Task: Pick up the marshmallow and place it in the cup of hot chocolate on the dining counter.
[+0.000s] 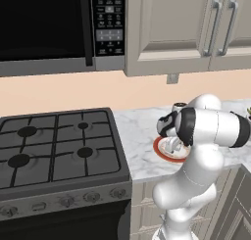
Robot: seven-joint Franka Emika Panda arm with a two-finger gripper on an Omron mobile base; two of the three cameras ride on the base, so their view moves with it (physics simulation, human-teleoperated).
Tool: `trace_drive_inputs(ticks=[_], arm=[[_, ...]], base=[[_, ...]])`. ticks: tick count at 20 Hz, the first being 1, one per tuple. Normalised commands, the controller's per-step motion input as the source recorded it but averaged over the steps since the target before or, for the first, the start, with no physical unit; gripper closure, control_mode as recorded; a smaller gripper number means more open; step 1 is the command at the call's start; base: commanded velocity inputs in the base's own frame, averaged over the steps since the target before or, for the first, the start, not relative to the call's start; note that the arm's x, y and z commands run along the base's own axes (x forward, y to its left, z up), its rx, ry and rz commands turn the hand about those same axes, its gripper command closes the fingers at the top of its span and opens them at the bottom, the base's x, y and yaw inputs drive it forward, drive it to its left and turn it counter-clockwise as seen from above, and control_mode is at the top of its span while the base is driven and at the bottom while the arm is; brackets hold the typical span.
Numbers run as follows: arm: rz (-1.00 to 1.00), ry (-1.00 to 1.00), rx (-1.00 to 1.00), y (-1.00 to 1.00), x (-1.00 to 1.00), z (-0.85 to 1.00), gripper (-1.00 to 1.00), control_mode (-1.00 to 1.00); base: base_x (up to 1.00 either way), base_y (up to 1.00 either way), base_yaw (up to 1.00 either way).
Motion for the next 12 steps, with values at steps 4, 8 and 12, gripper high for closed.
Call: trace_drive_inputs(ticks=[4, 8, 12], arm=[[0.00, 0.06, 0.00, -0.04, 0.00, -0.68, 1.00, -1.00], [0.00, 0.01, 0.00, -0.08, -0.03, -0.65, 1.00, -1.00], [0.00, 0.00, 0.00, 0.00, 0.00, -0.09, 1.00, -1.00]], base=[[0.00, 0.00, 0.00], [0.00, 0.00, 0.00], [0.00, 0.00, 0.00]])
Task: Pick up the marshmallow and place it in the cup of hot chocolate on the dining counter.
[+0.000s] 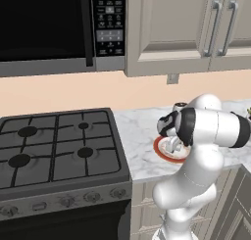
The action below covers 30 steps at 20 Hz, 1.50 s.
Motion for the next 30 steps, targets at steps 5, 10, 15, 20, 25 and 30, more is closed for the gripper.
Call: trace_drive_inputs(ticks=[5, 10, 15, 20, 25, 30], arm=[[0.00, 0.00, 0.00, 0.00, 0.00, 0.04, 1.00, -1.00], [0.01, 0.00, 0.00, 0.00, 0.00, 0.00, 1.00, -1.00], [0.00, 0.00, 0.00, 0.00, -0.23, -0.08, 1.00, -1.00], [0.00, 0.00, 0.06, 0.00, -0.29, -0.30, 1.00, -1.00], [-0.01, 0.00, 0.09, 0.00, -0.14, 0.63, 1.00, -1.00], [-0.10, 0.00, 0.03, 0.06, -0.34, 0.89, 1.00, -1.00]], base=[[0.00, 0.00, 0.00], [0.00, 0.00, 0.00], [0.00, 0.00, 0.00], [0.00, 0.00, 0.00], [0.00, 0.00, 0.00], [0.00, 0.00, 0.00]])
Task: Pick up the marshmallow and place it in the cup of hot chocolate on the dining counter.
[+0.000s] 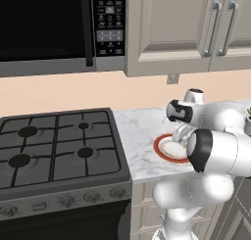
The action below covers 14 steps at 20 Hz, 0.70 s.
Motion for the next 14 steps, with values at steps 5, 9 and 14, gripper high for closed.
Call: trace_drive_inputs(ticks=[5, 9, 14], arm=[[-0.13, 0.00, 0.00, 0.32, -0.56, 0.89, 1.00, -1.00], [-0.12, -0.01, 0.00, 0.41, -0.62, 0.91, 1.00, -1.00], [-0.10, -0.02, 0.00, 0.42, -0.73, 0.82, 1.00, -1.00]], base=[[0.00, 0.00, 0.00], [0.00, 0.00, 0.00], [0.00, 0.00, 0.00]])
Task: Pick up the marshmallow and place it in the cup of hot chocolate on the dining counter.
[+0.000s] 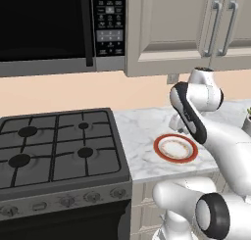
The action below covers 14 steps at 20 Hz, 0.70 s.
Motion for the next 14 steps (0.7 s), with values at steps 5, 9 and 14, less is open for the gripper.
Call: trace_drive_inputs(ticks=[5, 9, 14], arm=[[-0.08, 0.00, -0.01, 0.40, -0.71, 0.75, 1.00, -1.00], [-0.09, -0.07, -0.06, 0.53, -0.41, 0.54, 1.00, -1.00], [-0.13, -0.08, -0.06, 0.29, -0.44, 0.52, 1.00, -1.00]], base=[[0.00, 0.00, 0.00], [0.00, 0.00, 0.00], [0.00, 0.00, 0.00]])
